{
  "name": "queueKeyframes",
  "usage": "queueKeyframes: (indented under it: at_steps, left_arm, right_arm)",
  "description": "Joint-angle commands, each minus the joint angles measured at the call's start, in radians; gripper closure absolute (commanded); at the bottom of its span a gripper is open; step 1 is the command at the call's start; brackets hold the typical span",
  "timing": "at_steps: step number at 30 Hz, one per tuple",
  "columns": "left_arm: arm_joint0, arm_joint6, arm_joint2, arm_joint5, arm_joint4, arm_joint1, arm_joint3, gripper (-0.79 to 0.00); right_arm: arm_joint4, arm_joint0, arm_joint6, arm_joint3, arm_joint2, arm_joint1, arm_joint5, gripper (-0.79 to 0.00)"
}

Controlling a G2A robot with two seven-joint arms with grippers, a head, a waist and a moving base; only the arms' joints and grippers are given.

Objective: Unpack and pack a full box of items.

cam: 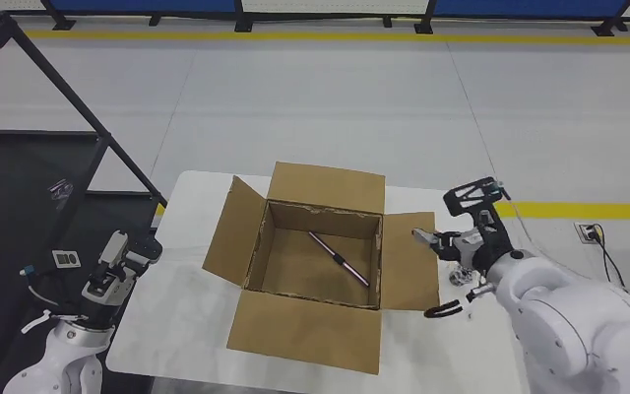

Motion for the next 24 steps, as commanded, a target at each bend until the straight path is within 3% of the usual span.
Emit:
queueKeyframes:
  at_steps: [1, 3, 5, 9, 12, 14, 15, 17, 19, 24]
  left_arm:
    - [0.000, 0.000, 0.000, 0.000, 0.000, 0.000, 0.000, -0.785]
    - [0.000, 0.000, 0.000, 0.000, 0.000, 0.000, 0.000, -0.785]
    - [0.000, 0.000, 0.000, 0.000, 0.000, 0.000, 0.000, -0.785]
    - [0.000, 0.000, 0.000, 0.000, 0.000, 0.000, 0.000, -0.785]
    - [0.000, 0.000, 0.000, 0.000, 0.000, 0.000, 0.000, -0.785]
    - [0.000, 0.000, 0.000, 0.000, 0.000, 0.000, 0.000, -0.785]
    - [0.000, 0.000, 0.000, 0.000, 0.000, 0.000, 0.000, -0.785]
    - [0.000, 0.000, 0.000, 0.000, 0.000, 0.000, 0.000, -0.785]
    - [0.000, 0.000, 0.000, 0.000, 0.000, 0.000, 0.000, -0.785]
    - [0.000, 0.000, 0.000, 0.000, 0.000, 0.000, 0.000, -0.785]
  right_arm:
    - [0.019, 0.106, 0.040, 0.090, -0.137, -0.008, -0.063, -0.785]
    - [0.044, 0.220, 0.064, 0.216, -0.266, -0.025, -0.086, -0.785]
    - [0.090, 0.331, 0.065, 0.367, -0.383, -0.049, -0.100, -0.690]
    - [0.181, 0.504, 0.032, 0.678, -0.569, -0.106, -0.110, -0.742]
    - [0.242, 0.587, -0.002, 0.885, -0.676, -0.153, -0.114, -0.702]
    - [0.266, 0.625, -0.028, 0.998, -0.728, -0.180, -0.124, -0.674]
    - [0.283, 0.638, -0.045, 1.045, -0.744, -0.192, -0.130, -0.576]
    - [0.298, 0.658, -0.069, 1.128, -0.772, -0.211, -0.149, -0.483]
    - [0.287, 0.673, -0.080, 1.194, -0.795, -0.227, -0.127, -0.508]
    - [0.303, 0.688, -0.152, 1.340, -0.826, -0.263, -0.117, -0.449]
